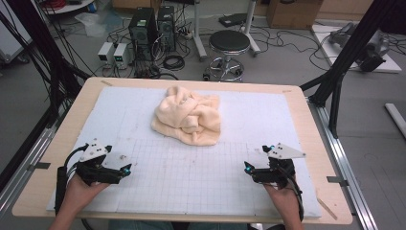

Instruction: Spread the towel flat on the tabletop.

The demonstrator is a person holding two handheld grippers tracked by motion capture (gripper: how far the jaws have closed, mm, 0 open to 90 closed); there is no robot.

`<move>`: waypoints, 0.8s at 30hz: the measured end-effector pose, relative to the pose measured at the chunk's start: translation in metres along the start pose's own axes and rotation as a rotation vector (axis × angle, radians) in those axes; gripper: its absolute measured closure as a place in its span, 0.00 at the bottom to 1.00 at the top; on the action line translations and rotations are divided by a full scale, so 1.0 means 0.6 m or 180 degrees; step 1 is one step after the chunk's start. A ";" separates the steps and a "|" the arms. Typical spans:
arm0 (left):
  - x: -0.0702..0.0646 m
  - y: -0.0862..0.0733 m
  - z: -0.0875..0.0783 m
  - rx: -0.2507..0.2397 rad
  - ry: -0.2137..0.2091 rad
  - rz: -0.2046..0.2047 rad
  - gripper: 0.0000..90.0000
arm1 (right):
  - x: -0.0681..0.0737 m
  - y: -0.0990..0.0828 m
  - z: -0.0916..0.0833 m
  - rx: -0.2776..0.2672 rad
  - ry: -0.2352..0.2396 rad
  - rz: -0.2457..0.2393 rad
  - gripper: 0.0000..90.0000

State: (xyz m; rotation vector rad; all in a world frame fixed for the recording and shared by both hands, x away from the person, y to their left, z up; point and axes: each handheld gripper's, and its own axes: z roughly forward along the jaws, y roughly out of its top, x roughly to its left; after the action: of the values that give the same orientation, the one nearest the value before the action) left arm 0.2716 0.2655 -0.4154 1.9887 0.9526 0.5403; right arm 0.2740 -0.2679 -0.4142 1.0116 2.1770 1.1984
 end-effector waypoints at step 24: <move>-0.002 -0.003 -0.007 -0.0002 0.0014 0.0028 0.02 | 0.005 0.000 0.001 0.0027 0.0038 -0.0057 0.12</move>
State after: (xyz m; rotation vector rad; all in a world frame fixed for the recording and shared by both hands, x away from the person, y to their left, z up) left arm 0.2676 0.2671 -0.4145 1.9929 0.9467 0.5497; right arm 0.2724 -0.2652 -0.4145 0.9888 2.1977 1.1909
